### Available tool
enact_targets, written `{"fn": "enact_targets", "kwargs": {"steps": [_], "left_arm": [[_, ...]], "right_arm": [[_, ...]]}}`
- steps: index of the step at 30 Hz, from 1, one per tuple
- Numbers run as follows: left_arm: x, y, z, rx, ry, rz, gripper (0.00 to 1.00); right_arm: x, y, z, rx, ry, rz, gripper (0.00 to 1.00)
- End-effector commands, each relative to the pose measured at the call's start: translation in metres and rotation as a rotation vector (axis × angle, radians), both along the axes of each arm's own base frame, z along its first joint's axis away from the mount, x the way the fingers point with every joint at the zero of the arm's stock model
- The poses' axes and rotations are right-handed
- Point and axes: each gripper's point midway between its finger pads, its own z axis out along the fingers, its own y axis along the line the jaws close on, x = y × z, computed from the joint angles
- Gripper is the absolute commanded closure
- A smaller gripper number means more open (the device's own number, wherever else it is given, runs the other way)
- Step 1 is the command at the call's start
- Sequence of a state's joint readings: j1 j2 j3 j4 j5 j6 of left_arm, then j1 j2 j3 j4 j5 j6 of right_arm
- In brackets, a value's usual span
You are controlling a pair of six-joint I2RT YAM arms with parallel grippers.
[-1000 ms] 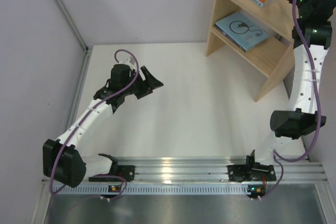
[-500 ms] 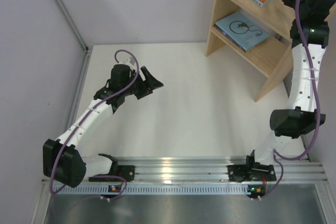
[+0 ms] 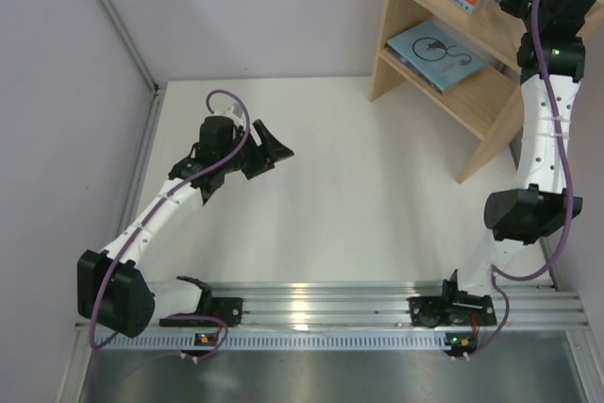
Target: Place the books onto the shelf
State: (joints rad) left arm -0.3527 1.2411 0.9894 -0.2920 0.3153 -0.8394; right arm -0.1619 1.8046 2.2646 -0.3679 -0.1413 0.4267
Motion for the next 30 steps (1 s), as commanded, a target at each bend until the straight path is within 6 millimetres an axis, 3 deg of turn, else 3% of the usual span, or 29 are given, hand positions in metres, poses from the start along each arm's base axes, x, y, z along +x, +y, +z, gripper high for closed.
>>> {"fn": "enact_targets", "kwargs": {"steps": [1,21,30], "left_arm": [[0.001,0.001,0.008,-0.005,-0.040,0.003,0.23],[-0.002,0.002,0.012,-0.009,-0.047,0.007,0.23],[-0.002,0.001,0.015,-0.017,-0.051,0.005,0.23]], "right_arm": [[-0.001,0.009,0.009,0.029,-0.031,0.041,0.78],[-0.005,0.020,0.006,0.082,-0.027,0.085,0.83],[-0.010,0.024,0.015,0.092,-0.047,0.099,0.85]]}}
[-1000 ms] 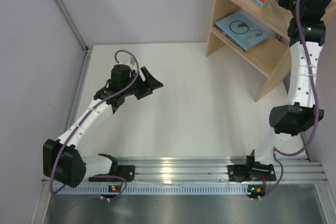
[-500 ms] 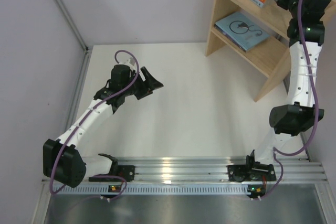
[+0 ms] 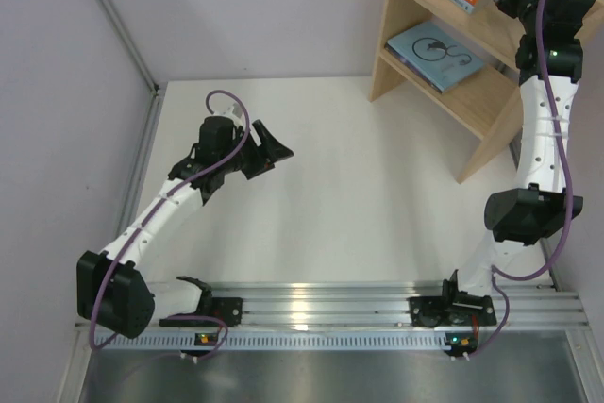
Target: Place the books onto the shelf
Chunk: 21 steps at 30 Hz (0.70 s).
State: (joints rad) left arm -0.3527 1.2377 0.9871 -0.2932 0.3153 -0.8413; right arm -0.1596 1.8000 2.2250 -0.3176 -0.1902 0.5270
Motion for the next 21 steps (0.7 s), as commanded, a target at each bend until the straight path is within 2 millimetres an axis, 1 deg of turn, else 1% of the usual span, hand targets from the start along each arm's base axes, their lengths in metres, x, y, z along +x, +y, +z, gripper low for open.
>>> {"fn": "enact_targets", "kwargs": {"steps": [1,10,21], "left_arm": [[-0.0008,0.0010,0.0153,-0.016,-0.051,0.007,0.23],[-0.0025,0.0021,0.0170,-0.016,-0.058,0.011,0.23],[-0.0032,0.0023,0.0194,-0.017,-0.061,0.011,0.23]], "right_arm": [[-0.0142,0.0117,0.0167,0.002,-0.035,0.038,0.85],[-0.0142,0.0165,0.0123,0.006,-0.024,0.051,0.86],[-0.0199,0.0180,0.0170,0.011,-0.032,0.045,0.86]]}}
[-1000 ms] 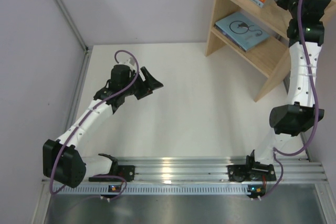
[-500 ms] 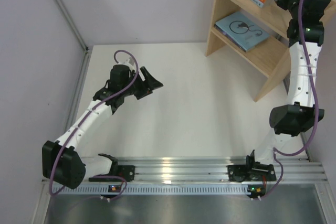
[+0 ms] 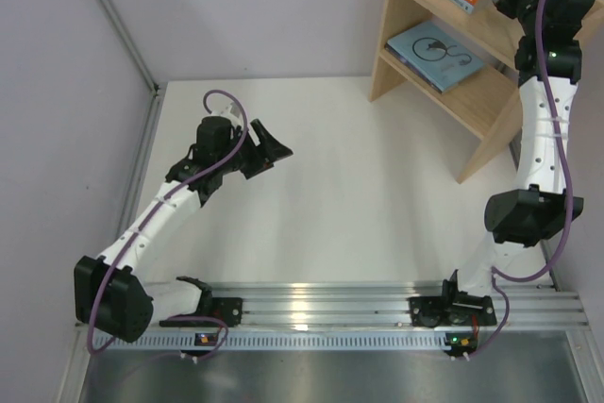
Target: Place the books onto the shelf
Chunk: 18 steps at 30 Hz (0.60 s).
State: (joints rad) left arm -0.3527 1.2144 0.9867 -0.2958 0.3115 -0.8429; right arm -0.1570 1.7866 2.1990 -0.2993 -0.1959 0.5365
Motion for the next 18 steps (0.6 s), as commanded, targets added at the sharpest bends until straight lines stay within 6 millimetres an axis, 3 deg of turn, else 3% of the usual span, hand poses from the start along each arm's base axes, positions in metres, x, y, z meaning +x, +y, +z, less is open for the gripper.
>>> {"fn": "enact_targets", "kwargs": {"steps": [1,11,18], "left_arm": [[-0.001,0.001,0.012,-0.011,-0.040,0.005,0.23],[-0.003,0.002,0.016,-0.010,-0.052,0.003,0.23],[-0.004,0.006,0.036,0.023,-0.108,-0.005,0.22]], "right_arm": [[-0.019,0.015,0.017,0.006,-0.027,0.036,0.87],[-0.025,0.015,0.023,0.012,-0.034,0.023,0.85],[-0.053,0.011,0.053,-0.019,-0.082,-0.022,0.68]]}}
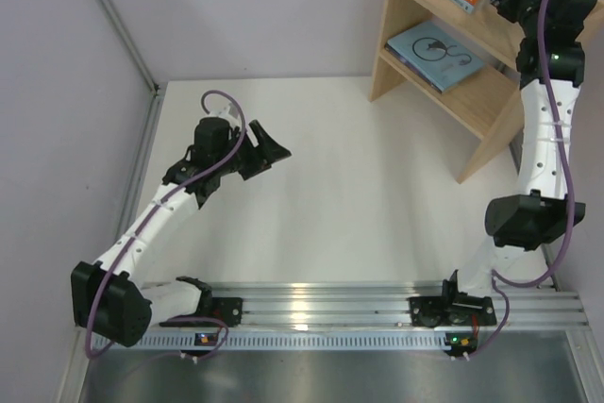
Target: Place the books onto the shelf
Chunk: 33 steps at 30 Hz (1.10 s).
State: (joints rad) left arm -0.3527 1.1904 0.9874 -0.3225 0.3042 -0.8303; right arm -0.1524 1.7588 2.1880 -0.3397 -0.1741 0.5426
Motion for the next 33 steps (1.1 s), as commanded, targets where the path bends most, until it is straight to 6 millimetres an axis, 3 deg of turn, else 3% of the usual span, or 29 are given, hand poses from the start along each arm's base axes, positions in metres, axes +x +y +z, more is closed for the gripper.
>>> {"fn": "enact_targets", "kwargs": {"steps": [1,2,4,5,6,7,8,9,12,14,15,16,18,19,21,22,23,24,26,31,33], "left_arm": [[0.002,0.004,0.035,0.019,-0.110,-0.001,0.22],[0.000,0.006,0.041,0.024,-0.128,-0.003,0.21],[-0.002,0.006,0.049,0.015,-0.151,-0.009,0.19],[-0.005,0.001,0.061,-0.015,-0.191,-0.039,0.18],[-0.008,-0.002,0.063,-0.037,-0.203,-0.058,0.18],[-0.012,-0.003,0.070,-0.060,-0.226,-0.068,0.07],[-0.015,-0.006,0.071,-0.081,-0.228,-0.084,0.02],[-0.016,-0.007,0.074,-0.089,-0.246,-0.089,0.01],[-0.020,-0.003,0.082,-0.061,-0.296,-0.098,0.02],[-0.020,0.003,0.086,-0.011,-0.328,-0.096,0.01],[-0.021,0.004,0.082,0.010,-0.322,-0.104,0.02],[-0.022,0.005,0.083,0.022,-0.331,-0.112,0.01],[-0.027,0.002,0.078,0.047,-0.353,-0.166,0.01],[-0.030,0.001,0.072,0.055,-0.353,-0.189,0.01],[-0.041,-0.006,0.068,0.036,-0.348,-0.258,0.02],[-0.045,-0.007,0.062,0.036,-0.344,-0.283,0.02],[-0.048,-0.008,0.060,0.034,-0.342,-0.296,0.02],[-0.051,-0.008,0.057,0.032,-0.339,-0.310,0.02],[-0.060,-0.010,0.052,0.025,-0.349,-0.349,0.01],[-0.073,-0.012,0.057,-0.029,-0.357,-0.361,0.01],[-0.076,-0.013,0.064,-0.060,-0.386,-0.358,0.01]], "right_arm": [[-0.048,0.011,0.056,-0.034,-0.108,-0.005,0.65],[-0.057,0.013,0.060,-0.037,-0.107,-0.002,0.62],[-0.067,0.019,0.059,-0.048,-0.095,0.018,0.43],[-0.067,0.021,0.045,-0.048,-0.053,0.023,0.35],[-0.085,0.023,0.053,-0.058,-0.071,0.000,0.15],[-0.085,0.039,0.033,-0.105,-0.029,0.021,0.01],[-0.092,0.047,0.027,-0.139,-0.015,0.017,0.00],[-0.113,0.068,0.033,-0.178,-0.035,0.030,0.00],[-0.133,0.091,0.003,-0.168,0.052,0.095,0.00],[-0.144,0.114,-0.030,-0.151,0.161,0.164,0.00],[-0.152,0.135,-0.041,-0.144,0.193,0.222,0.00],[-0.155,0.153,-0.073,-0.153,0.264,0.296,0.00],[-0.179,0.189,-0.092,-0.155,0.284,0.418,0.00],[-0.185,0.198,-0.117,-0.156,0.310,0.449,0.00],[-0.197,0.218,-0.140,-0.126,0.337,0.498,0.00],[-0.198,0.224,-0.164,-0.118,0.361,0.510,0.00],[-0.206,0.226,-0.166,-0.100,0.348,0.523,0.00],[-0.211,0.229,-0.188,-0.093,0.390,0.532,0.00],[-0.217,0.227,-0.191,-0.070,0.362,0.540,0.00],[-0.233,0.226,-0.233,-0.092,0.410,0.578,0.00],[-0.238,0.224,-0.240,-0.105,0.418,0.588,0.00]]}}
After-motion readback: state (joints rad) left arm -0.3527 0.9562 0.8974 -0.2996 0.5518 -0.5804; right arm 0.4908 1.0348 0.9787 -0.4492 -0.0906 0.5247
